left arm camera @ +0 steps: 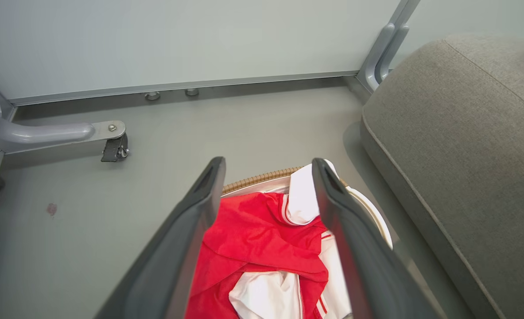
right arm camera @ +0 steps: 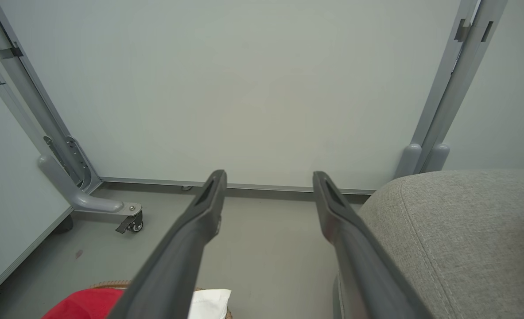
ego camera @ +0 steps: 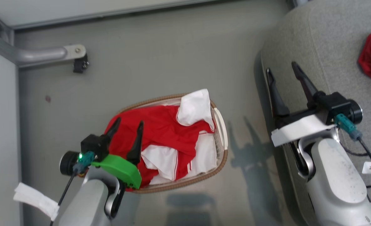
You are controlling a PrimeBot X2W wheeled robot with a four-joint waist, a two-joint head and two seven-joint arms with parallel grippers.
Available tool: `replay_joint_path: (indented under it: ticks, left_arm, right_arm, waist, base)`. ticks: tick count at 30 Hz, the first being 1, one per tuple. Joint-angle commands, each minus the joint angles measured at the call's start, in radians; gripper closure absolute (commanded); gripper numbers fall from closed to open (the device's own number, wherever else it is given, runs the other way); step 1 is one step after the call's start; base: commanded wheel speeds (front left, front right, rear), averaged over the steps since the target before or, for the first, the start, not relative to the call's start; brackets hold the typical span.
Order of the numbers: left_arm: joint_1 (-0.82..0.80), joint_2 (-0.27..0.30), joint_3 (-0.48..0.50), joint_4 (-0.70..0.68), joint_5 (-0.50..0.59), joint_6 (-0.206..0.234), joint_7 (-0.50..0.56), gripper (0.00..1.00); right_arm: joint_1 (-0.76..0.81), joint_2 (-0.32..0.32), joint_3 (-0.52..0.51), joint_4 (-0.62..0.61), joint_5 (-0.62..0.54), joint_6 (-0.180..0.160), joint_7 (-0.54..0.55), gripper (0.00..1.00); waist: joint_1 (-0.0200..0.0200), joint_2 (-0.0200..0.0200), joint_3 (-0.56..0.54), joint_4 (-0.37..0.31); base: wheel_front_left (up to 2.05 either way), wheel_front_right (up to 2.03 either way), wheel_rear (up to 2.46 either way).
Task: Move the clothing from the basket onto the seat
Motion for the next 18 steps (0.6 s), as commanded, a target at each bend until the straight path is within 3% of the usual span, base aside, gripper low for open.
replay_joint_path:
  ticks: [1,18]
  left_arm:
    - [-0.050,0.017,-0.020,0.010,-0.007,-0.003,0.000,0.00]
    - [-0.311,0.125,-0.281,0.147,-0.066,-0.003,0.001,0.00]
  right_arm:
    - [-0.030,-0.003,0.005,-0.016,0.010,-0.001,0.000,0.00]
    - [-0.181,-0.003,0.089,-0.145,0.089,-0.001,0.000,0.00]
  waist:
    - [0.0000,0.0000,0.142,-0.061]
    - [0.0000,0.0000,0.416,-0.158]
  base:
    - [0.00,0.00,0.00]
    - [0.00,0.00,0.00]
